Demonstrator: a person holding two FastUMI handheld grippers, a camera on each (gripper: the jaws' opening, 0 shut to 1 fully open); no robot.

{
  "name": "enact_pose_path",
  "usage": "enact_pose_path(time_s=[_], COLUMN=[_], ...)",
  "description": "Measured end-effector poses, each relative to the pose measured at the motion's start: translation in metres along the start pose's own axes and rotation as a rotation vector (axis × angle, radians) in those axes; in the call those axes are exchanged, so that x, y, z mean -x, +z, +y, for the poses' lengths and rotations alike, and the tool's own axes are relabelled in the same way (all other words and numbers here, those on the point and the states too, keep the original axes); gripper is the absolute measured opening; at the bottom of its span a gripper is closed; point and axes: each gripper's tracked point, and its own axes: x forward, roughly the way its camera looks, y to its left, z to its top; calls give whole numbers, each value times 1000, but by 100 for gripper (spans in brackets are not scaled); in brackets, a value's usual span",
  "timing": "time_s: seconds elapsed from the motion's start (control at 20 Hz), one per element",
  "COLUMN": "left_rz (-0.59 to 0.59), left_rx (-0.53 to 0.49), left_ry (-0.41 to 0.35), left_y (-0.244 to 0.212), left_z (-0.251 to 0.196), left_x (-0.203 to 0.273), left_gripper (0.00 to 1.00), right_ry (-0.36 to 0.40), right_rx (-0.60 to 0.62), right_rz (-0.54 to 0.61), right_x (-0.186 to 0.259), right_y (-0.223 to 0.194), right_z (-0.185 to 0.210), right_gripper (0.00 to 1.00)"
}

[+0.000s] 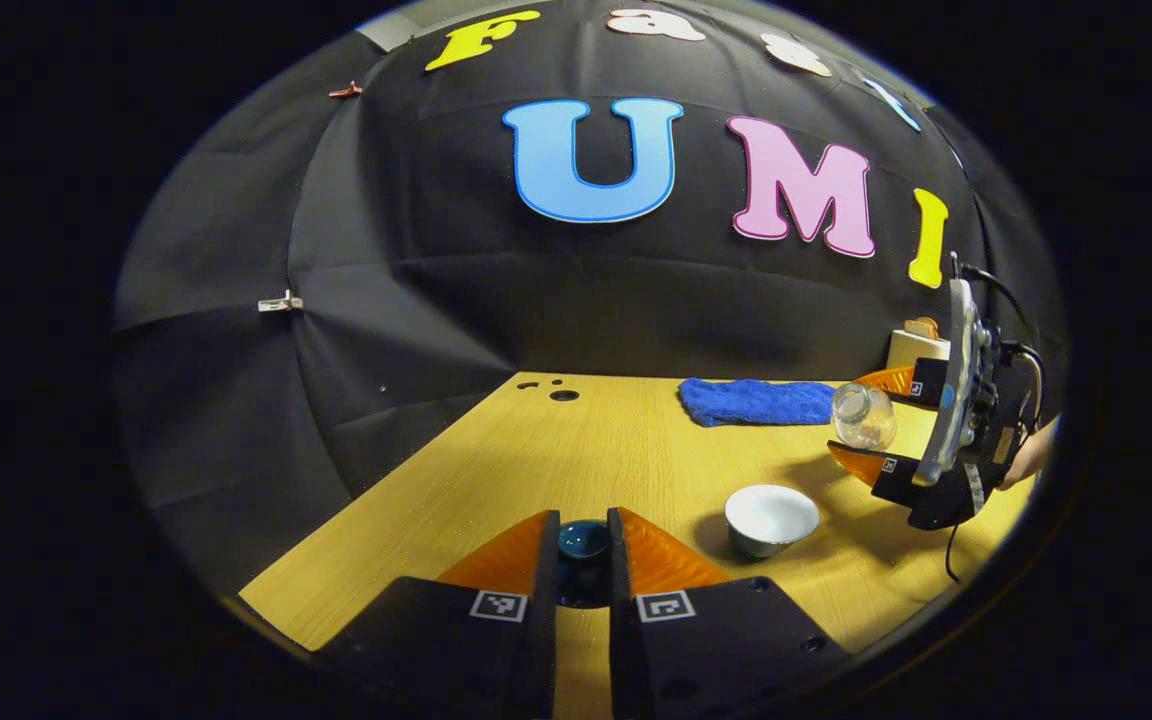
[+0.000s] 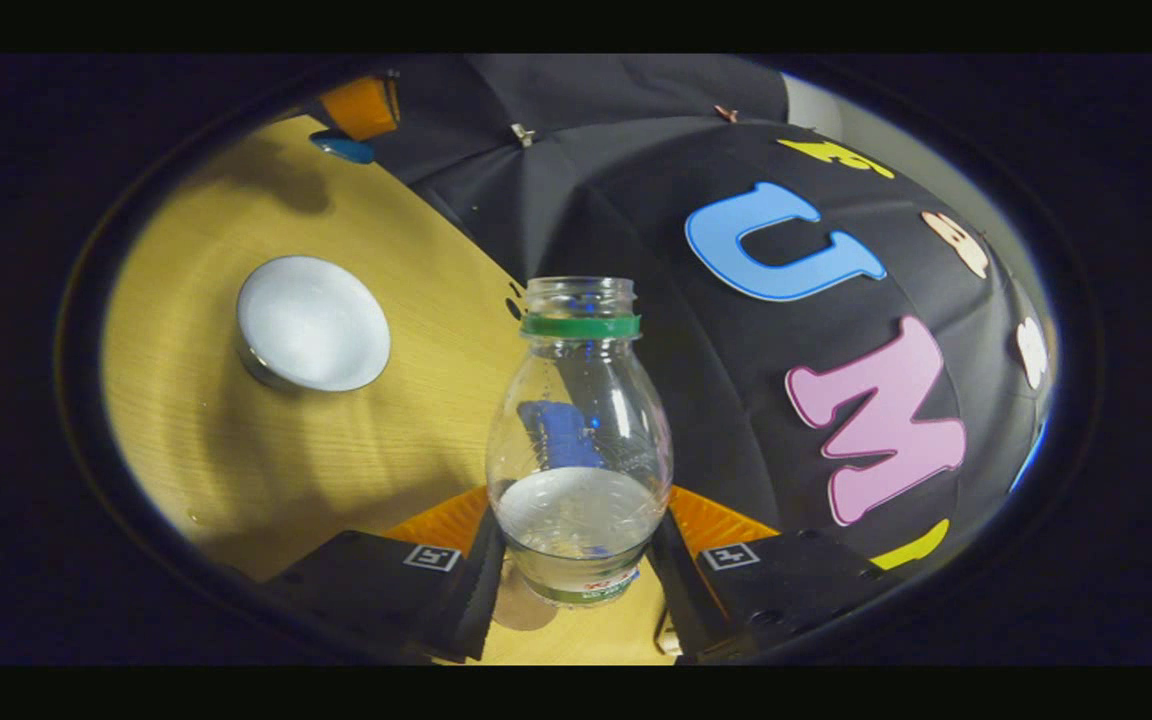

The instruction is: Open the teacup lid with one hand, grasp the water bottle and pour water into the teacup with the other hand; after pouring, place the water bottle on the coaster and then close the teacup lid.

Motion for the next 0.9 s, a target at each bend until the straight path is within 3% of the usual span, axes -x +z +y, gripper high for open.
enact_pose_path(time_s=[0.35, 0.4, 0.45, 0.5, 0.85, 0.9], left_rz=[22, 23, 22, 22, 38, 38], left_rx=[20, 16, 8, 1, -6, -7], left_ry=[-32, -38, -42, -42, -57, -59], left_y=[-9, -10, -10, -10, -17, -18], left_z=[-1, -2, -2, -1, -2, -2], left_x=[-6, -6, -7, -7, -8, -8], left_gripper=[29, 22, 25, 22, 29, 25], right_ry=[17, 20, 24, 31, 52, 52], right_rx=[187, 193, 196, 201, 336, 365], right_rz=[-79, -82, -82, -88, -168, -183], right_x=[-16, -19, -20, -21, -28, -29], right_y=[4, 1, -1, 0, 7, 9], right_z=[14, 14, 15, 18, 32, 33], right_gripper=[72, 72, 72, 72, 72, 72])
